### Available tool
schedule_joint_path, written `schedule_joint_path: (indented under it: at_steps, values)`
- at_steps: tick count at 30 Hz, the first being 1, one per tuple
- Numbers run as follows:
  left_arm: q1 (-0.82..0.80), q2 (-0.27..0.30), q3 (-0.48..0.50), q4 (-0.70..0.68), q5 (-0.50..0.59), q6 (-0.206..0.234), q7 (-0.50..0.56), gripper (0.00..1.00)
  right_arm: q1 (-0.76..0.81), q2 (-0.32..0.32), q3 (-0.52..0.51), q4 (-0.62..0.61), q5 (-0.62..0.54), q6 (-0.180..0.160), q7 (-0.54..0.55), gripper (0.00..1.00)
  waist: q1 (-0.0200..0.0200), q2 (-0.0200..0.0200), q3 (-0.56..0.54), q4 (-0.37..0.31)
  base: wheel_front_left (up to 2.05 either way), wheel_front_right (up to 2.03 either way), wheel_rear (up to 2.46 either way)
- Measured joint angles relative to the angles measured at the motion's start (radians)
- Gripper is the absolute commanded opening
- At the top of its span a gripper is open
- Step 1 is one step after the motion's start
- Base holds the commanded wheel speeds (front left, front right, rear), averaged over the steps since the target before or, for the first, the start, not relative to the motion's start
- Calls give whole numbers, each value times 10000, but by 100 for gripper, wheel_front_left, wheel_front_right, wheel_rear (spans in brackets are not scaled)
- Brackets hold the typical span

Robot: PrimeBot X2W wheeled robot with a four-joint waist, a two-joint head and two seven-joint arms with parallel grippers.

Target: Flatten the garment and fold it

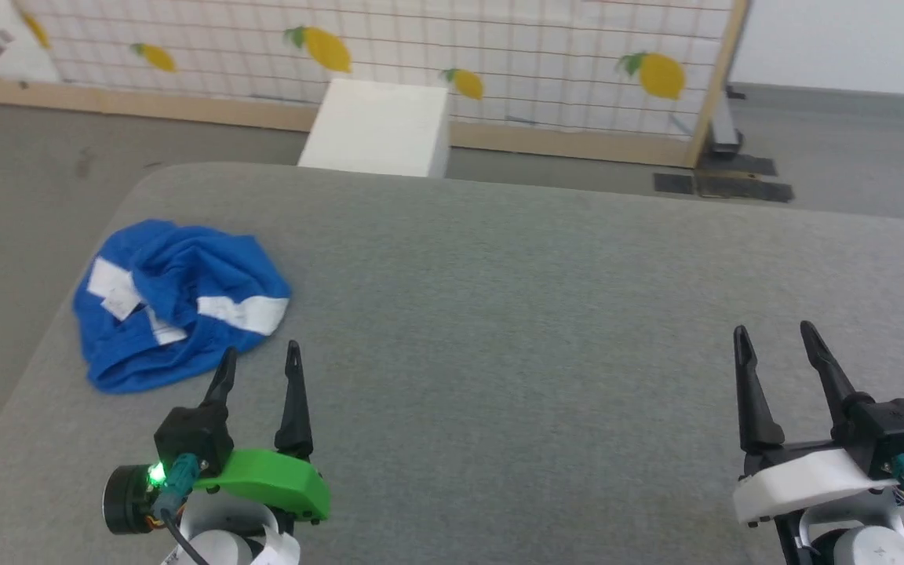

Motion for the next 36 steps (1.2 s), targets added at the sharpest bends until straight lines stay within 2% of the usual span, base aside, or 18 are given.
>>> schedule_joint_path:
  at_steps: [26,36]
  values:
    - [10,4,219,437,-219,48,-543,100,-1,6,575,232,-71,4,-514,100,0,0,-101,4552,-1,-1,-1]
    - [12,4,54,489,-476,259,-740,100,-1,8,587,288,-115,4,-734,100,0,0,-121,5508,-4,-4,-4]
